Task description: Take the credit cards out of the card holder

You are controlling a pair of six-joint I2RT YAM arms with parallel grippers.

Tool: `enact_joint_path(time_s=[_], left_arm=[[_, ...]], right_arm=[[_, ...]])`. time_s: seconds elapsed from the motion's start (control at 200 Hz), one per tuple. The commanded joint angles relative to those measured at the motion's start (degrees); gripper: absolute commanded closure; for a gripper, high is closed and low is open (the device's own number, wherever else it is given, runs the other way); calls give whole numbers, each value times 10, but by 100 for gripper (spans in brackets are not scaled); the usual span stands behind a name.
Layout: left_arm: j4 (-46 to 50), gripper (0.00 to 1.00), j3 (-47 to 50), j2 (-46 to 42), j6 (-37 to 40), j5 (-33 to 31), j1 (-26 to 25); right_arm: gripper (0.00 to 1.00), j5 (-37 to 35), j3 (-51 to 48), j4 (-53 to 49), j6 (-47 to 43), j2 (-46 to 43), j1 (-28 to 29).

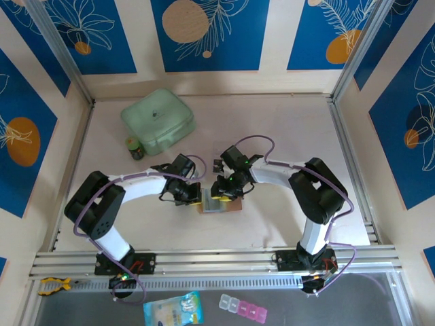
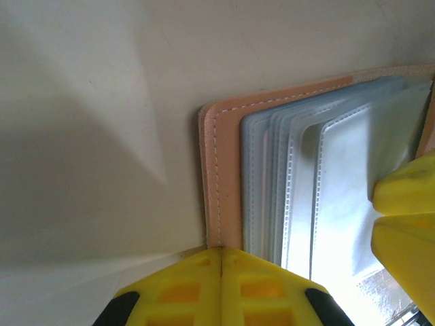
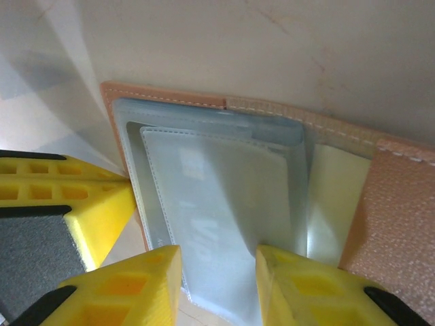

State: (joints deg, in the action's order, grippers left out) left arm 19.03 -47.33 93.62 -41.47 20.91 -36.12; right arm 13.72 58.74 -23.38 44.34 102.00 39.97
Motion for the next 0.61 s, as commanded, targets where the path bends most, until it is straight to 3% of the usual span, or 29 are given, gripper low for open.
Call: enact_joint_path(time_s=[0.0,0.6], left_arm=[[15,100,-13,8,8,-9,-1],[31,100,-48,-14,14,-13,-3]], right_arm=[[65,-9,1,-27,-10,-13,-5],[66,10,-19,-2,-4,-11,-13]])
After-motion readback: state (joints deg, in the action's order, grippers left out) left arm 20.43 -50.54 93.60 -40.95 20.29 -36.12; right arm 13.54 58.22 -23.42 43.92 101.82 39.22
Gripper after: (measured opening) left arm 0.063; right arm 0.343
